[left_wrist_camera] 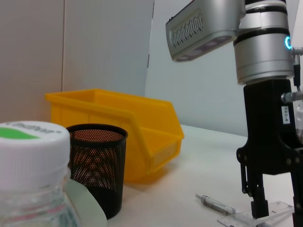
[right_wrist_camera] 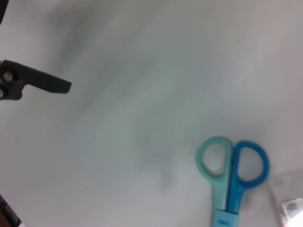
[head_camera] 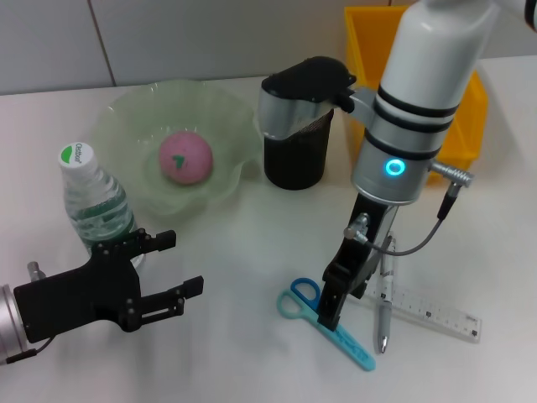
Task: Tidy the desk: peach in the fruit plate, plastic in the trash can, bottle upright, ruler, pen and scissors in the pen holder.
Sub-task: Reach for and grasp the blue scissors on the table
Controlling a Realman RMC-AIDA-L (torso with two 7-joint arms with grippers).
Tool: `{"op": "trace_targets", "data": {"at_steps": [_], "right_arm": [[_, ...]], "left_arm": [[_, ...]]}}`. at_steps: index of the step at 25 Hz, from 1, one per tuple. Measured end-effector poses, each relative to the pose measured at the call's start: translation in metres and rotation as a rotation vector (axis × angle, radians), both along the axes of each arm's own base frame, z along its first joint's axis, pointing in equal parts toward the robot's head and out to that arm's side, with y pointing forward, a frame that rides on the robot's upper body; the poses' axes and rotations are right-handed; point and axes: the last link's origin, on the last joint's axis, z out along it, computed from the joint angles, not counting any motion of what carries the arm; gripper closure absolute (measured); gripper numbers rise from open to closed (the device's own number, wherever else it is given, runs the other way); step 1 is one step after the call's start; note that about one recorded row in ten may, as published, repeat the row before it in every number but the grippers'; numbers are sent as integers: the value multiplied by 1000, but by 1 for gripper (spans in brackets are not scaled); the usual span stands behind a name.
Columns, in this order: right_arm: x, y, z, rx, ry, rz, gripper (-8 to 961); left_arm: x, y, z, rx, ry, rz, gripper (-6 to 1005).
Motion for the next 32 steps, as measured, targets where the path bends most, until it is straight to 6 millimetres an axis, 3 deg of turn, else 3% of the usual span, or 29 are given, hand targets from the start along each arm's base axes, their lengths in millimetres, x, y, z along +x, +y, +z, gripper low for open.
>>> {"op": "trace_targets", "data": {"at_steps": [9,32], "right_arm": [[-5,-5,-13,-24,20,41,267],[9,-7,-32,-3,14,84,268]], "left_arm": [[0,1,1,-3,-1,6,214],[0,-2,0,-13,-11,16,215]]}}
